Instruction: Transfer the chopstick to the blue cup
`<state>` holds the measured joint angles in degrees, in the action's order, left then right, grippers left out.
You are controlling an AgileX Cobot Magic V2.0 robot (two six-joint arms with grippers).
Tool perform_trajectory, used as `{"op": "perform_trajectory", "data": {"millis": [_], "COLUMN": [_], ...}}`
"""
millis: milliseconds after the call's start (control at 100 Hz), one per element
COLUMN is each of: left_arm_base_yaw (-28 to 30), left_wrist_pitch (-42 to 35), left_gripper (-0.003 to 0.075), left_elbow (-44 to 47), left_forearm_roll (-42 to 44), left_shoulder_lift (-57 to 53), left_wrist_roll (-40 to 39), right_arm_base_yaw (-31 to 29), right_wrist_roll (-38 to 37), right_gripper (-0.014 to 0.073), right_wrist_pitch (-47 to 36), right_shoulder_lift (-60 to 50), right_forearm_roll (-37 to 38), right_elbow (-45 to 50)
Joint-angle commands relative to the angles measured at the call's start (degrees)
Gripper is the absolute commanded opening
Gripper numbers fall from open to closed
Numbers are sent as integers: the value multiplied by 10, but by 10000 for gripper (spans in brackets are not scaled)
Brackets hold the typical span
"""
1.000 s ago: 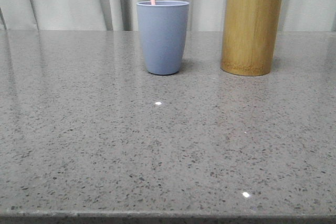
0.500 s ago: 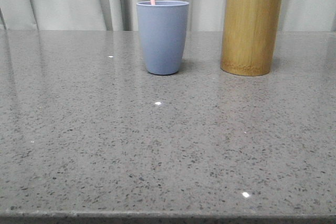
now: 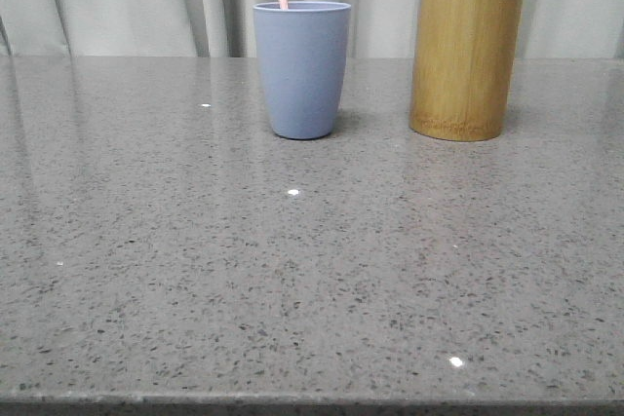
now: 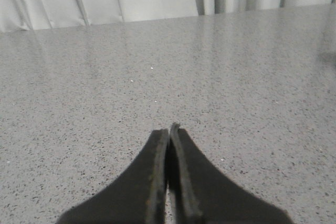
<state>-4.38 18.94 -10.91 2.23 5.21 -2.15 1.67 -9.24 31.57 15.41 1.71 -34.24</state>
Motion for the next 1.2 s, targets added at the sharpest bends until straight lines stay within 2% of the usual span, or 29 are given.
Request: {"op": "perform_trajectory", "data": {"millis": [0, 330, 370, 1190], "left_arm_base_yaw": [10, 19, 20, 20], "left_wrist_pitch": [-81, -161, -139, -144], "left_gripper": [-19, -19, -19, -19], "left_elbow": [11, 117, 115, 116], "left_forearm_roll": [-12, -37, -41, -41], "left_shoulder_lift": [-12, -75, -75, -75], "left_wrist_roll": [-6, -6, -6, -6], "right_arm_base_yaw": [-3, -3, -3, -3], "right_wrist_roll": [1, 1, 1, 1], "right_gripper": [-105, -105, -105, -105], "right_wrist_pitch": [-45, -45, -45, -45], "right_shoulder_lift": [6, 6, 6, 7], "right_forearm_roll": [9, 9, 9, 9], "right_elbow": [-13, -13, -13, -13]}}
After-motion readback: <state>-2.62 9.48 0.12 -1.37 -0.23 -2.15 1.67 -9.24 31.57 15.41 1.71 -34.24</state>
